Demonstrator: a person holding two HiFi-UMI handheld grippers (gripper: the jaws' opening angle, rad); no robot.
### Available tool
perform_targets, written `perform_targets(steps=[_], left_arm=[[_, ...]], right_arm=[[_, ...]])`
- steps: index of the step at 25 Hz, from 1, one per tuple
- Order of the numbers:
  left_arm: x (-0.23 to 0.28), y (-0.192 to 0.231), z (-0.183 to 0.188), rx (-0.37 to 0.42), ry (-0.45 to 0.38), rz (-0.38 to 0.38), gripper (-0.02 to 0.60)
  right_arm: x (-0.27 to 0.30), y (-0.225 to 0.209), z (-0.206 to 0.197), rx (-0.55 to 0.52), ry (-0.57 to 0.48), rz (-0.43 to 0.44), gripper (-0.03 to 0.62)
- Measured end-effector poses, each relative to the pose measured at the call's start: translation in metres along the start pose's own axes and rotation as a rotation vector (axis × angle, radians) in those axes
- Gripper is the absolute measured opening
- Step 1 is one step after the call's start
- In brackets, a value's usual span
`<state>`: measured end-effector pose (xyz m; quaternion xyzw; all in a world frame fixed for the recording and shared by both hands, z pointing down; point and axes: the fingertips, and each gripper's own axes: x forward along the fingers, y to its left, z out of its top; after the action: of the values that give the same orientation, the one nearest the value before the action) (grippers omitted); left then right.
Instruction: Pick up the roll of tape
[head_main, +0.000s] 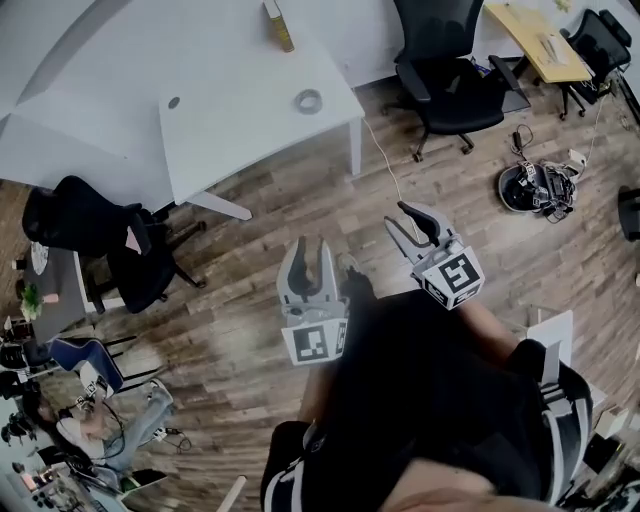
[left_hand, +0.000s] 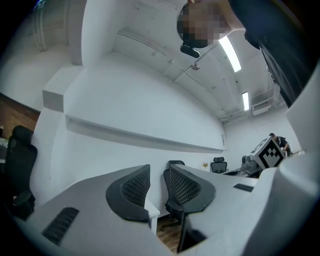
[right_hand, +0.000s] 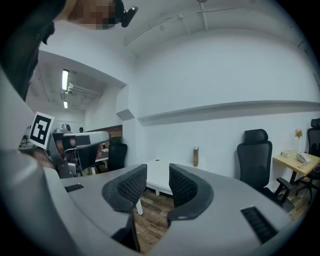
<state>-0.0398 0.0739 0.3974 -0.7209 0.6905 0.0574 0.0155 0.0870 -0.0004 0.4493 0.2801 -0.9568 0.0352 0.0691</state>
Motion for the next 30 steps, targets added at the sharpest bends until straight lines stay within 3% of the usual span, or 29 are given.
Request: perform_targets(steps=[4, 8, 20, 30], left_arm=[[0.038, 0.051, 0.006, -0.055, 0.003, -0.010, 0.118], [0.061, 0.091, 0.009, -0.060, -0.009, -0.006, 0.118], [0.106, 0.153, -0.011, -0.098, 0.007, 0.070, 0.118], [0.227, 0.201, -0.037, -0.094, 0.045, 0.094, 0.120]], right_arm=[[0.065, -0.009, 0.018, -0.029, 0.001, -0.008, 0.153], [0.113, -0.020, 0.029, -0.073, 0.019, -0.011, 0.153], [0.225, -0.059, 0.016, -0.105, 0.100, 0.046, 0.155], [0.347, -0.132, -0.011, -0.168, 0.200, 0.142, 0.155]])
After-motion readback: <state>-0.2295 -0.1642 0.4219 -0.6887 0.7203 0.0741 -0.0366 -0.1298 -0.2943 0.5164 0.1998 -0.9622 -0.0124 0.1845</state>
